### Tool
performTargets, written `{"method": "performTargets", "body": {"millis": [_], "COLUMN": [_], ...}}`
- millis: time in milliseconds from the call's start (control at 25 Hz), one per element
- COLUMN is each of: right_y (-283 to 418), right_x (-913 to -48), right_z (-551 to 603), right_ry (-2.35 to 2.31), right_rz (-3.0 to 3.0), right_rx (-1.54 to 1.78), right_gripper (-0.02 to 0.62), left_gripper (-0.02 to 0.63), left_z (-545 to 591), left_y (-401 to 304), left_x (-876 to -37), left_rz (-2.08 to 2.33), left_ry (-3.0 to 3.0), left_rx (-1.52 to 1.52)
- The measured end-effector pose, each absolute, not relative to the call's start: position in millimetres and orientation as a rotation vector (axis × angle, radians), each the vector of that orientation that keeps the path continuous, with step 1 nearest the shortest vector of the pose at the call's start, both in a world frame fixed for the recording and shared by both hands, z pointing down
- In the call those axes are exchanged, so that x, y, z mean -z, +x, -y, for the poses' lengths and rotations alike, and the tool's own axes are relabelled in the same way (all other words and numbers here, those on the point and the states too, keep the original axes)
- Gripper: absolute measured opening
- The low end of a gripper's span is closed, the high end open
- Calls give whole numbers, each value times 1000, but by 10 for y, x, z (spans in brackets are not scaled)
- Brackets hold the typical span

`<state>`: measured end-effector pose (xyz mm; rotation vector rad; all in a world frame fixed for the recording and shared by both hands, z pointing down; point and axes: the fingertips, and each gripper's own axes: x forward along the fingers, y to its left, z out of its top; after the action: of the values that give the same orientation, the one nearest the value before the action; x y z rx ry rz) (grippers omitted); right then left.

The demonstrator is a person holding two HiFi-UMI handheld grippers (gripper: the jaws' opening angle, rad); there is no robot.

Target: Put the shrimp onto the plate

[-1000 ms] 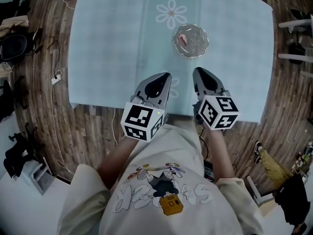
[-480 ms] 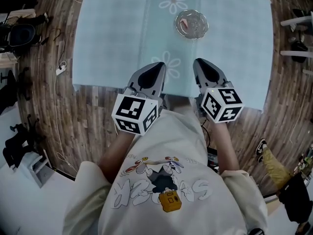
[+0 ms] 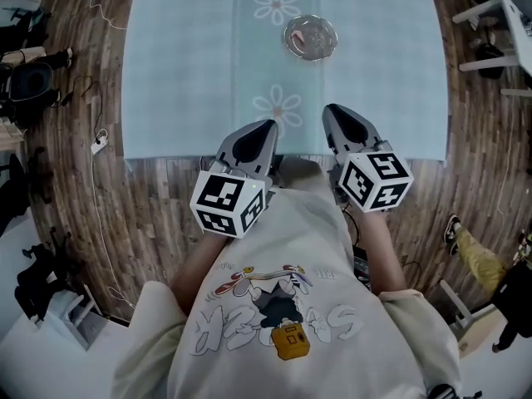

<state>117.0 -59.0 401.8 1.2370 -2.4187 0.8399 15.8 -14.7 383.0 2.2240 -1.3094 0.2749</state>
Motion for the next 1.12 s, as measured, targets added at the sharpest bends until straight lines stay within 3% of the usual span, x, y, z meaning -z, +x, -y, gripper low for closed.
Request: {"method": "performTargets", "body": {"millis": [600, 1120], "right_y": [832, 950], "right_x": [-3795, -3788], "right_z": [-103, -393], "right_ry": [1297, 1433], "right_rz": [2390, 2340], "right_rx": [-816, -846], "right_gripper": [40, 40], "left_gripper": [8, 8], "left_z": [-483, -641], "left_y": [8, 79], "left_x": [-3870, -3867], "left_rz": [1081, 969], "left_ry": [2324, 2401], "left_rx": [-309, -346]}}
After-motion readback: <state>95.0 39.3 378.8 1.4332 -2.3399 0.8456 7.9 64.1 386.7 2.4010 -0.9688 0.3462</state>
